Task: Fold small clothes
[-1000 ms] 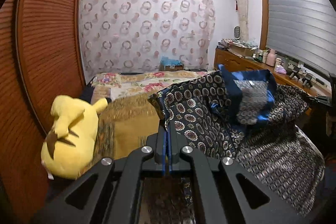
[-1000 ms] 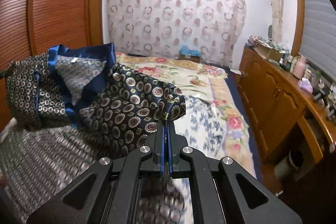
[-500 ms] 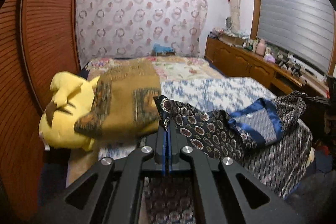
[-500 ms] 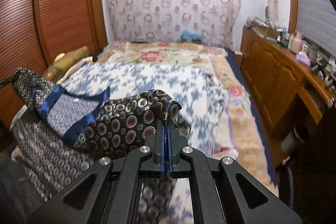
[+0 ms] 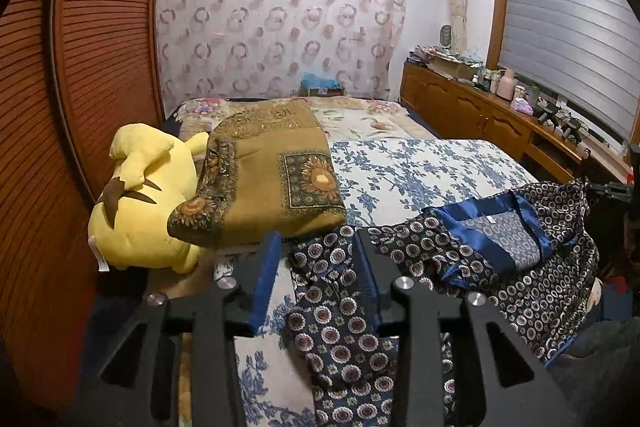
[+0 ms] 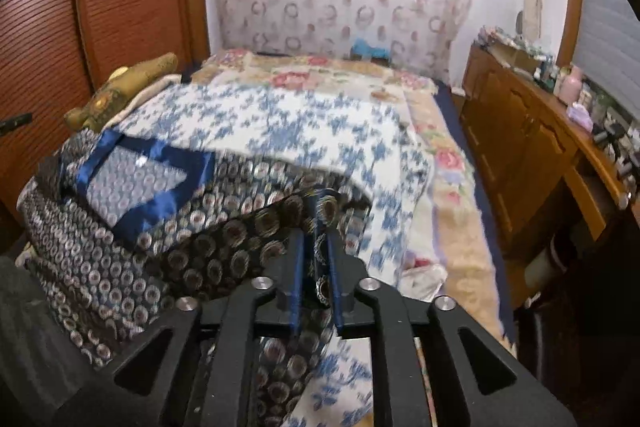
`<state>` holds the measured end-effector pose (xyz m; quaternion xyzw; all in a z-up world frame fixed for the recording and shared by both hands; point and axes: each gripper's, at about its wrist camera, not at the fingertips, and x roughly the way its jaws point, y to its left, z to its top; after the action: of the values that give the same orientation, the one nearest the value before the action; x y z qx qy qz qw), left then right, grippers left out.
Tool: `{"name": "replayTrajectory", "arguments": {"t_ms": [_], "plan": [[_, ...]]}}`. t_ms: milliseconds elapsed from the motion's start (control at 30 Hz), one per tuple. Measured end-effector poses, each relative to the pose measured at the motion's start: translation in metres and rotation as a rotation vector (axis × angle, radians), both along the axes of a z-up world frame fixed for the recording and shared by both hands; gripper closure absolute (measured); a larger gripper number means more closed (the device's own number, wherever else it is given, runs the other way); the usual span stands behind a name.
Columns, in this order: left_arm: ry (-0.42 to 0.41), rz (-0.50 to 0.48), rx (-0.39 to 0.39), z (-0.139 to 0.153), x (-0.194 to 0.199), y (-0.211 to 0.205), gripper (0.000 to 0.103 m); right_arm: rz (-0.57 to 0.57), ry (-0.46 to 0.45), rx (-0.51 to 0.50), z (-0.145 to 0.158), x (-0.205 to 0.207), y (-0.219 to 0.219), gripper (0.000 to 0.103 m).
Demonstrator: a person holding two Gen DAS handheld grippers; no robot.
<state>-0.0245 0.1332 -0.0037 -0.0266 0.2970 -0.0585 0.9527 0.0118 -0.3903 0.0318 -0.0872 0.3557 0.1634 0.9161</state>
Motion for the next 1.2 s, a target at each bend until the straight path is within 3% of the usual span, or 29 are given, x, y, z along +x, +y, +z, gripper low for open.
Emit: {"name": "replayTrajectory", "arguments": {"t_ms": [100,167,267,467,800,1200], "plan": [[0.018,-0.01,0.015,-0.004,0.013,-0.003,0.057,-0.004,-0.03,-0.005,0.009,0.011,0.0,0.081],[0.032,-0.018,0.021,-0.009,0.02,-0.005,0.05,-0.006,-0.045,-0.008,0.013,0.018,0.001,0.06],[0.058,-0.029,0.029,-0.019,0.034,-0.01,0.05,-0.007,-0.054,-0.008,0.015,0.029,0.002,0.054],[0.111,-0.02,0.038,-0.039,0.062,-0.011,0.05,-0.011,-0.022,-0.025,-0.004,0.056,0.006,0.051],[0.235,-0.002,0.044,-0.072,0.096,-0.005,0.05,-0.034,0.129,-0.031,-0.053,0.111,0.007,0.051],[0.309,-0.007,0.042,-0.094,0.103,-0.01,0.049,0.011,0.227,-0.061,-0.081,0.119,0.022,0.045]]}}
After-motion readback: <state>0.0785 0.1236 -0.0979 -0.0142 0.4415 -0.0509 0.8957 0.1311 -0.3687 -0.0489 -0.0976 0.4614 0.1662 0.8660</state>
